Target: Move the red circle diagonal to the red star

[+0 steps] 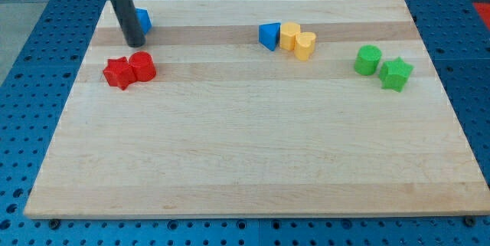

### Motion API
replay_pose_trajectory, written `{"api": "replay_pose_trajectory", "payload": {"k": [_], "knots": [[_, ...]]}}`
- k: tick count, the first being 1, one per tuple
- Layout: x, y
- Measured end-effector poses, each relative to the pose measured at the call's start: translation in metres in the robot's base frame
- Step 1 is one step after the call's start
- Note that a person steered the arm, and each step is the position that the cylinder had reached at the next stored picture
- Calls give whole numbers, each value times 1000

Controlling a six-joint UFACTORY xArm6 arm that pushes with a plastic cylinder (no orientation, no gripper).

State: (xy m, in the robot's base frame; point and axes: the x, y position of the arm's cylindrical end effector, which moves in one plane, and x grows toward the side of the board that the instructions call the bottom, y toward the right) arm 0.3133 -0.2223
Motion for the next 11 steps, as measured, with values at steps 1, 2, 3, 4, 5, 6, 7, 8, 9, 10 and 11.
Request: {"api": "replay_pose_trajectory", "payload": {"k": [1, 2, 3, 4, 5, 6, 7, 8, 9, 10, 11], "knots": [[5, -4], [20, -5], [33, -8], [56, -9], [64, -3], [64, 14], [68, 28], [95, 32], [101, 42], [83, 43], [69, 45]]}}
